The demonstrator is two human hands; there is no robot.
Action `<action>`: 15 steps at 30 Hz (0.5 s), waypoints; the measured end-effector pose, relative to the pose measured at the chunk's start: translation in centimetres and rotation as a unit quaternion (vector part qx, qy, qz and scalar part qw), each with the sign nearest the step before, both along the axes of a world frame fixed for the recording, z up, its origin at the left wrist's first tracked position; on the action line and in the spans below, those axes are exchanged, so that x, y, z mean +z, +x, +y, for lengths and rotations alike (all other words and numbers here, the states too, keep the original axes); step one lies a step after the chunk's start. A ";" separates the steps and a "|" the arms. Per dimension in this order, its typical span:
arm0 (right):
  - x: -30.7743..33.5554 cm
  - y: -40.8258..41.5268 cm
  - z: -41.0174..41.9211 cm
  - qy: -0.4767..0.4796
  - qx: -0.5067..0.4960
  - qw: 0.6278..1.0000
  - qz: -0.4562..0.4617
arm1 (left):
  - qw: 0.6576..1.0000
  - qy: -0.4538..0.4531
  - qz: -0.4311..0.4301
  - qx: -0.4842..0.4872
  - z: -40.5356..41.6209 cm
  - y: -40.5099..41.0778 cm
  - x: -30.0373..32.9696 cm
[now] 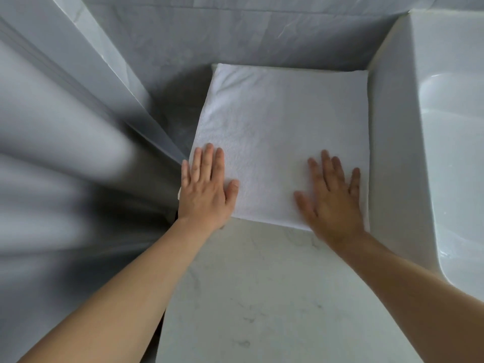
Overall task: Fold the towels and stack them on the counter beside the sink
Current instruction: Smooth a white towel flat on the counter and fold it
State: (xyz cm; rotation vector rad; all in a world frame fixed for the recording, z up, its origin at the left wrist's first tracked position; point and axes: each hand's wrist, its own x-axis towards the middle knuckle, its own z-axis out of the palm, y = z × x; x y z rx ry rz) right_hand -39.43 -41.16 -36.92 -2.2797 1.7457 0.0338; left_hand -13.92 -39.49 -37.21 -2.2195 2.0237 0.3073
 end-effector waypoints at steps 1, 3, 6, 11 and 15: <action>0.0 -0.1 1.4 0.017 0.036 0.999 0.016 | 1.000 0.002 -0.015 -0.013 0.0 0.1 0.3; 0.1 -0.5 3.3 0.053 0.086 0.993 0.062 | 0.996 -0.009 -0.023 -0.089 0.8 0.2 1.2; 1.0 -1.1 3.6 0.102 0.072 0.989 0.080 | 0.977 0.000 0.012 -0.215 3.4 1.0 2.0; 2.8 -0.1 3.3 0.149 0.027 0.984 0.099 | 0.984 0.037 0.011 -0.173 3.5 1.5 3.2; 4.3 -0.1 2.7 0.148 0.011 0.975 0.163 | 0.980 0.030 -0.046 -0.191 3.2 1.6 4.2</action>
